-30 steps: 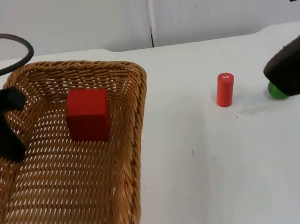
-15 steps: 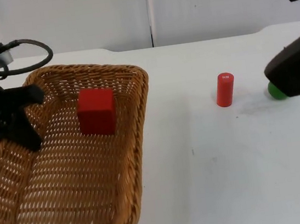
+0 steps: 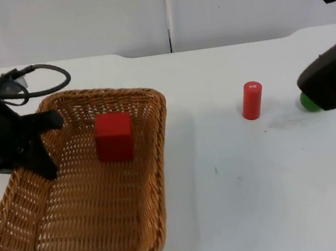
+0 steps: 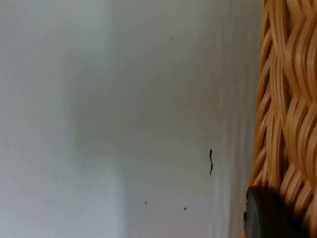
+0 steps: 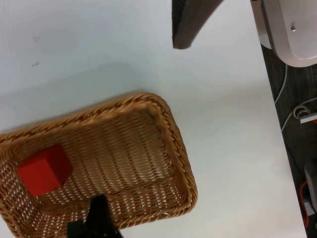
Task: Pick up the basket with the left hand and place the object to the left of the red cylinder into the basket with the right hand.
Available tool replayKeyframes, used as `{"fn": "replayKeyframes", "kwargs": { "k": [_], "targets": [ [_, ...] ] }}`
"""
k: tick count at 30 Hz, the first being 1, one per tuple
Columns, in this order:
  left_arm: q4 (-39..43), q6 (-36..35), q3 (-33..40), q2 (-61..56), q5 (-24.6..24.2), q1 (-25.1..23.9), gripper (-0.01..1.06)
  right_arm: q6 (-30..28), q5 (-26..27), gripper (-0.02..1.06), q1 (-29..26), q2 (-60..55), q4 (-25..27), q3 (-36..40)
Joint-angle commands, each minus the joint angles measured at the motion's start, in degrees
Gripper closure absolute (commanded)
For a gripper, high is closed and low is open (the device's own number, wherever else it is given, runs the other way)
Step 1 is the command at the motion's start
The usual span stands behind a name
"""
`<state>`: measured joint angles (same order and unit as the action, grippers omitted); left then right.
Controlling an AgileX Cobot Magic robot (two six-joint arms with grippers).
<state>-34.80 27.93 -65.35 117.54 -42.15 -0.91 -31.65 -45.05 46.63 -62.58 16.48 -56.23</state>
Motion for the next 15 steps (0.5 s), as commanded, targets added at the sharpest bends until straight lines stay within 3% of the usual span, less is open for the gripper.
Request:
{"fn": "replayKeyframes", "kwargs": {
  "k": [1, 15],
  "targets": [
    [-2.0, 0.0, -0.6, -0.4, 0.7, 0.2, 1.05, -0.5, 0.2, -0.01, -0.1, 0.5, 0.3, 0.0],
    [-0.7, 0.0, -0.6, -0.3, 2.5, 0.2, 1.05, -0.9, 0.3, -0.01, -0.1, 0.5, 0.2, 0.0]
  ]
}}
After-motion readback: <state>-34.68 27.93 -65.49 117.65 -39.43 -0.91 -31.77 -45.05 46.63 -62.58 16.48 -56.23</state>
